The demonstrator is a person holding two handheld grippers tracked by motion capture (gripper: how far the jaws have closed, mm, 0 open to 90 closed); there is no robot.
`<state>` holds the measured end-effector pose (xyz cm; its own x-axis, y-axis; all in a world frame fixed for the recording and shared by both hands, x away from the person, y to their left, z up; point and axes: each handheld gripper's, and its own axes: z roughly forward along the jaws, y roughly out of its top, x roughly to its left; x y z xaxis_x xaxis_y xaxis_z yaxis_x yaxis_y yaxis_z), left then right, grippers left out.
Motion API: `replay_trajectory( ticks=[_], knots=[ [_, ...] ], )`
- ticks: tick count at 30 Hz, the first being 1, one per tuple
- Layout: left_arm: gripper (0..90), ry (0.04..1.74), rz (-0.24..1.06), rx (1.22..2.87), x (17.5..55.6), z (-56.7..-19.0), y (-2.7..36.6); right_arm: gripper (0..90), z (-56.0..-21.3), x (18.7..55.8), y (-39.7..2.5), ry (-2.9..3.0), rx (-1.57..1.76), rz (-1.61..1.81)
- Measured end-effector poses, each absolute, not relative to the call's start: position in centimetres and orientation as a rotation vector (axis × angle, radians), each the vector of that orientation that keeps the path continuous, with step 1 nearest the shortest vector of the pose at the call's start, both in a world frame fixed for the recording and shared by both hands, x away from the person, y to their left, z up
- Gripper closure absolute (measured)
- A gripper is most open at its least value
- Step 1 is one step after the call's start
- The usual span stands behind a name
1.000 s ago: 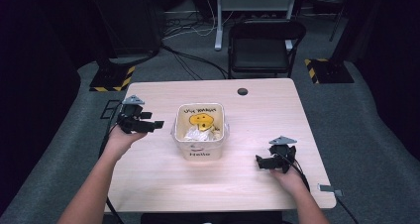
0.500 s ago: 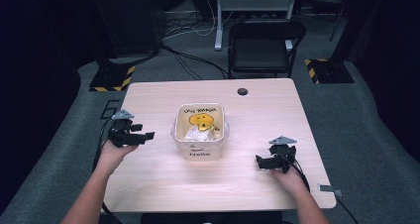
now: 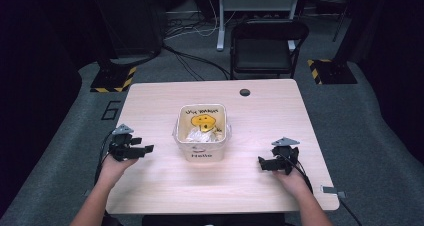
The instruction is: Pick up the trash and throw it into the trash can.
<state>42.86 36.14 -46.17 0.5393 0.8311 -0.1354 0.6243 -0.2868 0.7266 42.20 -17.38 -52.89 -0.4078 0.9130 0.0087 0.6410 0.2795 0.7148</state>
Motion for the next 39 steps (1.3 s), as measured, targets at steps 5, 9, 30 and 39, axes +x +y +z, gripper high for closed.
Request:
replay_trajectory(
  ticks=[5, 9, 30, 39],
  knots=[
    [30.9, 1.196, 0.362, 2.011, 42.6, -47.3, 36.4, 0.0, -52.9, 42.2, -17.4, 2.151, 1.401, 0.911],
    [30.0, 1.215, 0.348, 2.009, 42.7, -48.2, 36.5, 0.0, -52.9, 42.2, -17.4, 2.152, 1.391, 0.91],
    [28.0, 1.301, 0.388, 2.035, 42.6, -50.8, 38.4, 0.0, -52.9, 42.2, -17.5, 2.167, 1.372, 0.916],
    [27.8, 1.325, 0.42, 2.073, 42.7, -51.4, 38.9, 0.0, -52.9, 42.2, -17.5, 2.167, 1.378, 0.914]
  ],
)
